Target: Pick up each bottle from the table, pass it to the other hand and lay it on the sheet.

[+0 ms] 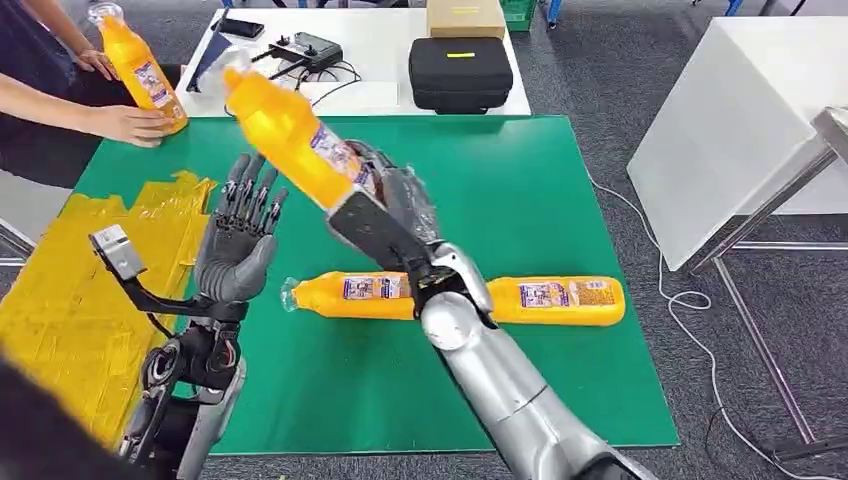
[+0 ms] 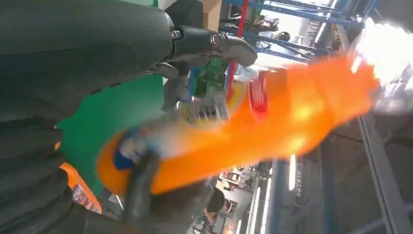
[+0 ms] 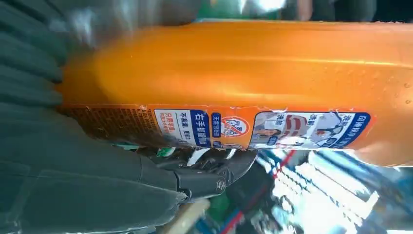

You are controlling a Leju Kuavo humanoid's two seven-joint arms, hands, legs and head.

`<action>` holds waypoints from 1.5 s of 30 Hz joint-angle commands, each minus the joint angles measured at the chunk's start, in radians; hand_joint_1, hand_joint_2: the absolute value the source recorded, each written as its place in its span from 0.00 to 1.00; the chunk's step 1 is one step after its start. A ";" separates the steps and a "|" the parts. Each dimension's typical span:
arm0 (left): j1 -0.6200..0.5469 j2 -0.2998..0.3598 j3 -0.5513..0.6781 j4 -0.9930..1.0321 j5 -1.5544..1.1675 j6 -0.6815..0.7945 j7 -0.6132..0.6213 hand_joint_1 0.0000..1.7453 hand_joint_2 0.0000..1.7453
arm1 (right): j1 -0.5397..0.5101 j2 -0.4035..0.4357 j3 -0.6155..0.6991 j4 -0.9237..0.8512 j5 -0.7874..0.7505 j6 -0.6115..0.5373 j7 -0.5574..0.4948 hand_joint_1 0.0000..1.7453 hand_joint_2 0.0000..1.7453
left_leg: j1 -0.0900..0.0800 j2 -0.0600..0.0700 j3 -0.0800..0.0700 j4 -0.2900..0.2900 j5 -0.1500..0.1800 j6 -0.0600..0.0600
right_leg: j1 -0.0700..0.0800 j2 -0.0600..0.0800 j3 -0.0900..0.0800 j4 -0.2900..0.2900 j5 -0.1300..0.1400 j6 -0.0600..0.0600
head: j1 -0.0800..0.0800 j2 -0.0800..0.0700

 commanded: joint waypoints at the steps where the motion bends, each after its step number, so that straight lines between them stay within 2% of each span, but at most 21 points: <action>1: 0.008 0.007 -0.004 -0.032 0.011 0.031 0.014 0.00 1.00 | -0.100 0.036 0.458 0.156 -0.151 -0.043 0.083 1.00 1.00 | 0.000 0.004 0.004 -0.001 -0.002 0.000 | 0.000 0.003 0.002 0.000 -0.001 0.000 | 0.000 0.000; 3: 0.009 0.006 -0.002 -0.035 0.011 0.032 0.015 0.00 1.00 | -0.107 0.036 0.472 0.165 -0.152 -0.032 0.080 1.00 1.00 | 0.000 0.003 0.005 -0.001 -0.002 0.000 | 0.000 0.002 0.003 -0.001 -0.002 0.000 | -0.001 0.000; 4: 0.016 0.006 0.005 -0.047 0.010 0.039 0.018 0.00 1.00 | -0.108 0.036 0.517 0.167 -0.167 -0.022 0.076 1.00 1.00 | 0.000 0.001 0.002 -0.001 -0.001 0.000 | 0.000 0.000 0.001 -0.001 -0.001 0.000 | 0.000 0.000; 5: 0.024 0.007 0.009 -0.060 0.010 0.045 0.021 0.00 1.00 | -0.103 0.036 0.550 0.160 -0.175 -0.020 0.081 1.00 1.00 | 0.000 0.000 0.005 -0.001 -0.002 0.000 | 0.000 -0.002 0.005 -0.001 -0.002 0.000 | 0.000 0.000; 8: 0.042 0.012 0.016 -0.090 0.008 0.053 0.029 0.00 1.00 | -0.082 0.036 0.620 0.142 -0.183 -0.038 0.104 1.00 1.00 | 0.000 0.001 0.004 -0.001 -0.002 0.000 | 0.000 0.000 0.004 -0.001 -0.002 0.000 | 0.000 0.000; 11: 0.042 0.012 0.016 -0.090 0.007 0.053 0.029 0.00 1.00 | -0.086 0.036 0.621 0.145 -0.186 -0.038 0.103 1.00 1.00 | 0.000 -0.001 0.003 -0.002 -0.001 0.000 | 0.000 -0.002 0.003 -0.002 -0.002 0.000 | 0.000 0.000; 13: 0.047 0.013 0.028 -0.095 0.010 0.063 0.031 0.00 1.00 | -0.082 0.036 0.667 0.142 -0.200 -0.018 0.094 1.00 1.00 | 0.000 -0.003 0.008 -0.002 -0.002 0.000 | 0.001 -0.006 0.009 -0.002 -0.004 0.000 | 0.000 0.000; 14: 0.050 0.014 0.035 -0.096 0.013 0.066 0.033 0.00 1.00 | -0.073 0.036 0.686 0.136 -0.202 -0.015 0.095 1.00 1.00 | 0.000 -0.002 0.003 -0.001 -0.001 0.000 | 0.001 -0.003 0.003 -0.002 -0.002 0.000 | 0.000 0.000; 21: 0.055 0.032 0.077 -0.061 0.041 0.044 0.016 0.00 1.00 | -0.017 0.036 0.750 0.158 -0.199 0.004 0.089 1.00 1.00 | 0.000 -0.003 0.008 -0.004 -0.002 0.000 | 0.001 -0.005 0.008 -0.003 -0.004 0.000 | 0.000 0.000; 22: 0.056 0.031 0.079 -0.059 0.043 0.043 0.010 0.91 1.00 | -0.018 0.036 0.745 0.171 -0.203 0.003 0.084 1.00 1.00 | 0.000 -0.003 0.004 -0.002 -0.001 0.000 | 0.001 -0.005 0.004 -0.003 -0.002 0.000 | 0.000 0.000; 29: 0.056 0.030 0.078 -0.060 0.043 0.044 0.010 0.91 1.00 | -0.024 0.036 0.741 0.182 -0.206 0.006 0.077 1.00 1.00 | 0.000 -0.005 0.005 -0.003 -0.001 0.000 | 0.001 -0.006 0.006 -0.003 -0.003 0.000 | 0.000 0.000; 30: 0.056 0.030 0.078 -0.060 0.043 0.044 0.010 1.00 1.00 | -0.024 0.036 0.741 0.182 -0.206 0.006 0.077 1.00 1.00 | 0.000 -0.004 0.005 -0.002 -0.001 0.000 | 0.001 -0.006 0.005 -0.003 -0.003 0.000 | 0.000 0.000; 39: 0.058 0.033 0.079 -0.052 0.035 0.073 -0.036 1.00 1.00 | -0.030 0.036 0.690 0.250 -0.213 -0.005 0.036 1.00 1.00 | 0.000 -0.003 0.002 -0.002 0.000 0.000 | 0.001 -0.004 0.001 -0.002 -0.001 0.000 | 0.000 0.000; 40: 0.051 0.034 0.081 -0.038 0.035 0.071 -0.042 1.00 1.00 | -0.026 0.036 0.681 0.258 -0.204 -0.014 0.032 1.00 1.00 | 0.000 -0.005 0.005 -0.003 -0.001 0.000 | 0.001 -0.006 0.005 -0.003 -0.003 0.000 | 0.000 0.000; 42: 0.043 0.038 0.087 -0.022 0.036 0.070 -0.050 1.00 1.00 | -0.025 0.036 0.669 0.271 -0.187 -0.030 0.033 1.00 1.00 | 0.000 -0.003 0.001 -0.002 0.000 0.000 | 0.001 -0.004 0.001 -0.002 -0.001 0.000 | 0.000 0.000; 43: 0.038 0.042 0.095 -0.011 0.032 0.076 -0.062 1.00 1.00 | -0.026 0.036 0.656 0.277 -0.175 -0.044 0.029 0.16 1.00 | 0.000 -0.006 0.004 -0.003 0.000 0.000 | 0.001 -0.007 0.004 -0.003 -0.002 0.000 | 0.000 0.000; 44: 0.032 0.047 0.104 -0.003 0.013 0.095 -0.081 1.00 1.00 | -0.028 0.036 0.625 0.282 -0.178 -0.036 0.019 0.00 0.00 | 0.000 -0.005 0.003 -0.002 0.000 0.000 | 0.001 -0.006 0.003 -0.003 -0.002 0.000 | 0.000 0.000; 45: 0.027 0.051 0.117 0.004 -0.021 0.133 -0.105 1.00 1.00 | -0.033 0.036 0.591 0.286 -0.168 -0.044 0.012 0.00 0.00 | 0.000 -0.007 0.005 -0.003 0.000 0.000 | 0.001 -0.008 0.006 -0.003 -0.003 0.000 | 0.000 0.000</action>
